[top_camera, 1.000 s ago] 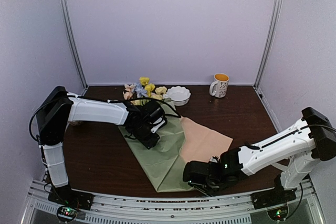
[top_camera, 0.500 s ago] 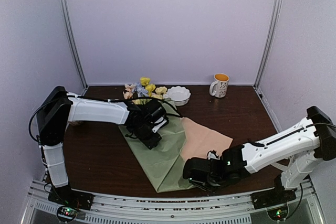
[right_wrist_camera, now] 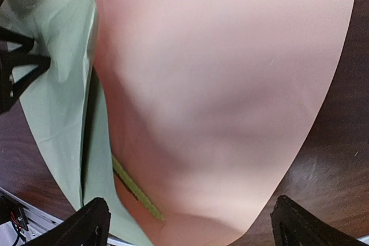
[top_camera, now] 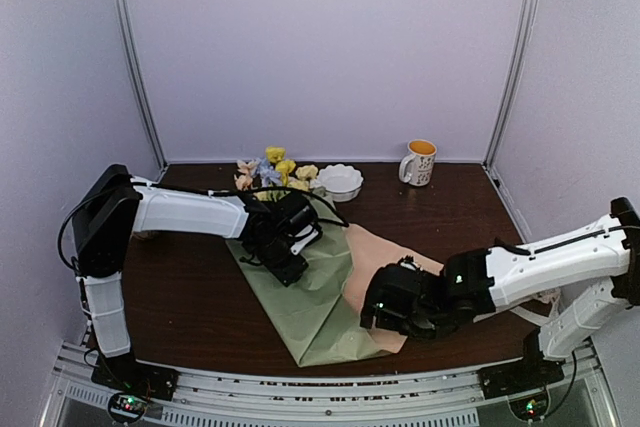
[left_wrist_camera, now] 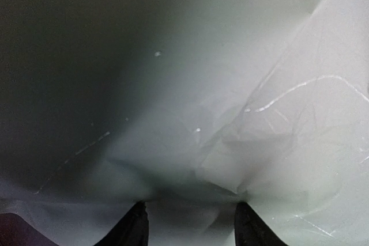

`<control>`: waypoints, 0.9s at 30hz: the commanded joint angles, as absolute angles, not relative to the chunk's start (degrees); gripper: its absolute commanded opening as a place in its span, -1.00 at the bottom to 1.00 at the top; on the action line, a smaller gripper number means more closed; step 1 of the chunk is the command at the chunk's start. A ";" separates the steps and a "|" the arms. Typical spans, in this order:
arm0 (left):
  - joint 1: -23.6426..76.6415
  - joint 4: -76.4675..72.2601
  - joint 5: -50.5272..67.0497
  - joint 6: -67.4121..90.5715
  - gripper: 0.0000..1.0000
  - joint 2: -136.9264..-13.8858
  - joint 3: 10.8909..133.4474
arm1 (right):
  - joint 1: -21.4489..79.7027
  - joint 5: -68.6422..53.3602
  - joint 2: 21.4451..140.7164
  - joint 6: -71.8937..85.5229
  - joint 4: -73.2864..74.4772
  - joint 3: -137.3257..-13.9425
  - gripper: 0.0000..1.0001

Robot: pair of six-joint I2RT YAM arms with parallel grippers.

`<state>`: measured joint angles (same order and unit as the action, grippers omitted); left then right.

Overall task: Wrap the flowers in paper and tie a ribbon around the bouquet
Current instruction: Pick up the two-thirds-folded wrapping paper from the center of the board.

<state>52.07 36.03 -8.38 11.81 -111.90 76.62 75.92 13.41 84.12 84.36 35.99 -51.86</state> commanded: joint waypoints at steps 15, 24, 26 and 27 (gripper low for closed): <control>52.48 36.12 -11.27 10.12 0.18 -110.77 80.59 | 24.34 -6.20 89.98 30.19 39.98 -54.73 1.00; 52.56 36.16 -13.54 5.13 0.19 -110.66 85.38 | 24.08 -17.79 100.41 29.49 34.08 -56.69 0.91; 52.56 37.31 -13.85 3.70 0.18 -113.68 88.61 | 24.08 -19.53 100.13 30.41 32.32 -56.50 0.89; 52.57 38.13 -13.88 3.17 0.19 -114.95 90.22 | 24.04 -20.98 99.70 31.00 30.95 -56.13 0.88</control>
